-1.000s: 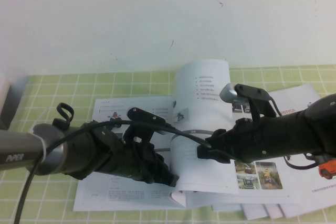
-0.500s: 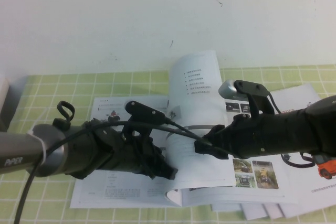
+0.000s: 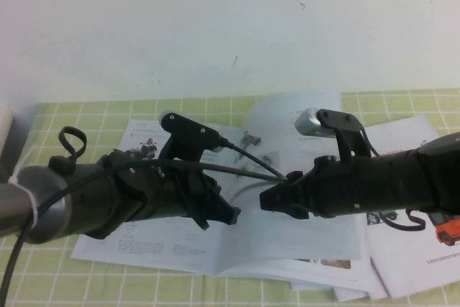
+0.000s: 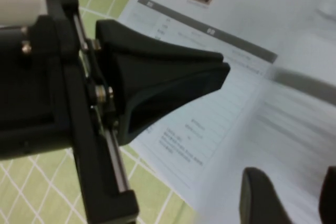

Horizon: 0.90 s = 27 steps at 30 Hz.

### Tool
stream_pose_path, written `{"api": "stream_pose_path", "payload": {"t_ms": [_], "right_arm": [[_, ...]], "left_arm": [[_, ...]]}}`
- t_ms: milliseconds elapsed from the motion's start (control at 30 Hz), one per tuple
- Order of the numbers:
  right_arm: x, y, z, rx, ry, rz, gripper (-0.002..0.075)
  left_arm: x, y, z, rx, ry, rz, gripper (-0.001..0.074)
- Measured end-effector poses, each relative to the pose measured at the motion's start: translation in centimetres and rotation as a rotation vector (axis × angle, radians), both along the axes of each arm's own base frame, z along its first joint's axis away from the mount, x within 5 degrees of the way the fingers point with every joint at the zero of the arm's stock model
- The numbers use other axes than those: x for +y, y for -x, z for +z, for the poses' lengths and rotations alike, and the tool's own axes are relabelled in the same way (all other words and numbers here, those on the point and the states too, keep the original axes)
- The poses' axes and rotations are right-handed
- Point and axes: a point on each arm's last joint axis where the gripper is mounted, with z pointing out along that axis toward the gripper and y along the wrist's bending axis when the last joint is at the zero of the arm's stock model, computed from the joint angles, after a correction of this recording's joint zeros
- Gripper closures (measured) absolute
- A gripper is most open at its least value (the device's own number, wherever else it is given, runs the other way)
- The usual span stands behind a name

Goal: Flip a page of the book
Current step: Open the closed book

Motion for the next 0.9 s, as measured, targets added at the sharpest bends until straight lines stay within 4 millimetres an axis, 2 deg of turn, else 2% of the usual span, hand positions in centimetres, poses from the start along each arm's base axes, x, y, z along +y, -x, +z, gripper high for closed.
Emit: {"api": "stream_pose_path", "payload": {"t_ms": [300, 433, 600, 767, 900], "right_arm": [[0.1, 0.0, -0.1, -0.012, 0.004, 0.02, 0.0501], [-0.2, 0.1, 0.2, -0.03, 0.022, 0.038, 0.0533], [-3.3, 0.5, 2.3, 0.008, 0.118, 0.014, 0.0635], [-5.7, 1.7, 3.3, 0.042, 0.316, 0.025, 0.0712], [-5.3, 2.4, 3.4, 0.044, 0.365, 0.073, 0.0725]], "left_arm": [[0.4, 0.1, 1.7, -0.062, 0.014, 0.021, 0.0738], [0.3, 0.2, 1.8, -0.059, 0.018, 0.009, 0.0738], [0.4, 0.5, 1.5, -0.051, 0.006, 0.004, 0.0738], [2.5, 0.3, 0.3, -0.007, -0.006, 0.071, 0.0738], [4.7, -0.4, -0.8, 0.068, 0.015, 0.135, 0.0738]]}}
